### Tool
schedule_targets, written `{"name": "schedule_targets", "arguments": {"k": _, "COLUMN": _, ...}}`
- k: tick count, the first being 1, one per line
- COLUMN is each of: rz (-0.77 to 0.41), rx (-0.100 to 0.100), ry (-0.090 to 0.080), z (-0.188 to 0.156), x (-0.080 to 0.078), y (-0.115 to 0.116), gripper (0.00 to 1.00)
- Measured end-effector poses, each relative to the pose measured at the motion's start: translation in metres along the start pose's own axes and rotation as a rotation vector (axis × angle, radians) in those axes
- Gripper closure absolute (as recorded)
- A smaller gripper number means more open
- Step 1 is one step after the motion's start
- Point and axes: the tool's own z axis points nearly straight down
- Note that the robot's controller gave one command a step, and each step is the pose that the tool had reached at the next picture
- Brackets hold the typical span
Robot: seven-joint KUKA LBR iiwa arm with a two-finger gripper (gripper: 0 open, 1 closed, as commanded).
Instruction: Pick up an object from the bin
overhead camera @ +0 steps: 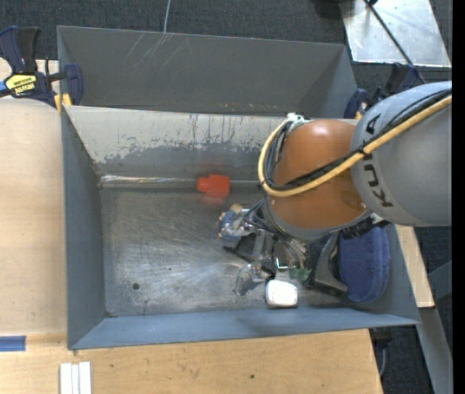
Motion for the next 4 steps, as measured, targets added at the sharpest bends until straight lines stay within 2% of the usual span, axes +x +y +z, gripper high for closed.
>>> {"name": "schedule_targets", "arguments": {"k": 1, "rz": 0.158, "rx": 0.002, "ry": -0.003, "z": 0.052, "x": -0.021, "y": -0.078, "gripper": 0.0}}
{"name": "schedule_targets", "arguments": {"k": 2, "rz": 0.153, "rx": 0.0, "ry": -0.007, "z": 0.049, "x": -0.022, "y": -0.074, "gripper": 1.0}}
{"name": "schedule_targets", "arguments": {"k": 3, "rz": 0.171, "rx": -0.001, "ry": -0.016, "z": -0.054, "x": -0.016, "y": -0.072, "gripper": 1.0}}
{"name": "schedule_targets", "arguments": {"k": 4, "rz": 0.206, "rx": -0.002, "ry": -0.018, "z": -0.146, "x": -0.015, "y": -0.068, "gripper": 1.0}}
